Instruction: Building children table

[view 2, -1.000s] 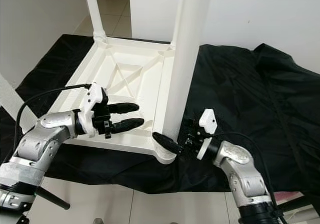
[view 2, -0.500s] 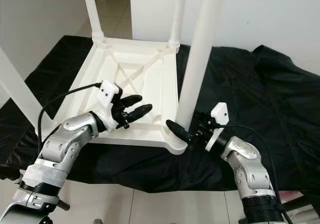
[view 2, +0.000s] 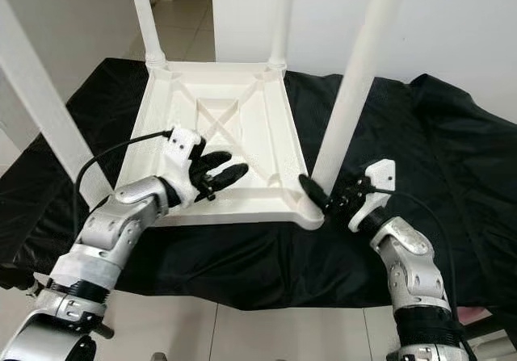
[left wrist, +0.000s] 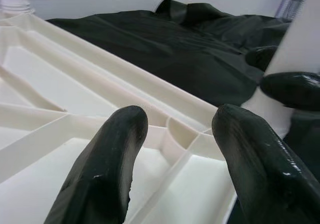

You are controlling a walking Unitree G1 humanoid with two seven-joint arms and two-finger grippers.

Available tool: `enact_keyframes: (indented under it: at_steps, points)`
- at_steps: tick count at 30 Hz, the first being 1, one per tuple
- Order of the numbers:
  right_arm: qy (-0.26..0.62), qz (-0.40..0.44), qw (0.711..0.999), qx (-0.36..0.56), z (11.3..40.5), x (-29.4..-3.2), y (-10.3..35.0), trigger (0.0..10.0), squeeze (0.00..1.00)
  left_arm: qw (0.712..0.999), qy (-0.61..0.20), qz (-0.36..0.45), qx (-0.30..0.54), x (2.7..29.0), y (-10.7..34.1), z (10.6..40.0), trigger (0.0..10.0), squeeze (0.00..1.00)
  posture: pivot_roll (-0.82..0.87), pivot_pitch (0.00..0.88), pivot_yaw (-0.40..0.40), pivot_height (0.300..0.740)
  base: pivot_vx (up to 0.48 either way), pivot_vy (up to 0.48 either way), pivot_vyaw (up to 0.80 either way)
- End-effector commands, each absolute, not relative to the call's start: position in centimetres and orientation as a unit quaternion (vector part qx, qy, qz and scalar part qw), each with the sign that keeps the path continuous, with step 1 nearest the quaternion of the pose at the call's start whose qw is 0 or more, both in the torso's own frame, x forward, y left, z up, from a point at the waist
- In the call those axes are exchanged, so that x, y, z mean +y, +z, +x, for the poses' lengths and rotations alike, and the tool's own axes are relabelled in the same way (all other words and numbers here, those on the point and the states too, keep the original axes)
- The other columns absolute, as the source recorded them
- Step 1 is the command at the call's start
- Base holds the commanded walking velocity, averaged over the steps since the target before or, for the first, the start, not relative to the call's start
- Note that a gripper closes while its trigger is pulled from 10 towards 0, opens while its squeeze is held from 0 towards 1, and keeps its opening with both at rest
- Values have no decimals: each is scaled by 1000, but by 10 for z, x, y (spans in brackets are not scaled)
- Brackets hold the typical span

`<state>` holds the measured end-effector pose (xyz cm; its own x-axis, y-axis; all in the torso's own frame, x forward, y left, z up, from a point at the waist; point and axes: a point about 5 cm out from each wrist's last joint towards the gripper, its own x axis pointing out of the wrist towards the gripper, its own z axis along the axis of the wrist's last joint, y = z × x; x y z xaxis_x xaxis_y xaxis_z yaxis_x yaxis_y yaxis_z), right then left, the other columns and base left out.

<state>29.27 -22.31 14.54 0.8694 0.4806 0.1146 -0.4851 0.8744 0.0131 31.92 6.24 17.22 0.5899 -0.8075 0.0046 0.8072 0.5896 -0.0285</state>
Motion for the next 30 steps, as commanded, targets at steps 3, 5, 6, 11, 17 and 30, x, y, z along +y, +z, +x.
enact_keyframes:
  at_steps: [3, 5, 6, 11, 17, 30]
  points:
    - [227, 20, 972, -57, 293, -225, 144, 10000, 0, 890, -456, 14, -5, 57, 166, 312, 10000, 0, -77, 0, 7, 740, 0, 0, 0]
    - [224, 23, 973, -56, 291, -221, 141, 10000, 0, 879, -475, 41, -12, 53, 157, 299, 10000, 0, -77, 0, 7, 740, 0, 0, 0]
    - [224, 23, 973, -56, 291, -221, 141, 10000, 0, 879, -475, 41, -12, 53, 157, 299, 10000, 0, -77, 0, 7, 740, 0, 0, 0]
    - [234, 3, 970, -59, 290, -211, 139, 10000, 0, 860, -504, 75, -23, 52, 149, 284, 10000, 0, -73, 0, 8, 740, 0, 0, 0]
    - [233, -25, 970, -59, 295, -205, 137, 8275, 0, 845, -524, 94, -52, 53, 152, 274, 10000, 0, -62, 0, 0, 740, 0, 0, 0]
    - [217, -58, 974, -32, 303, -204, 132, 0, 0, 874, -479, 57, -58, 54, 155, 284, 10000, 0, -49, 0, -21, 740, 0, 0, 0]
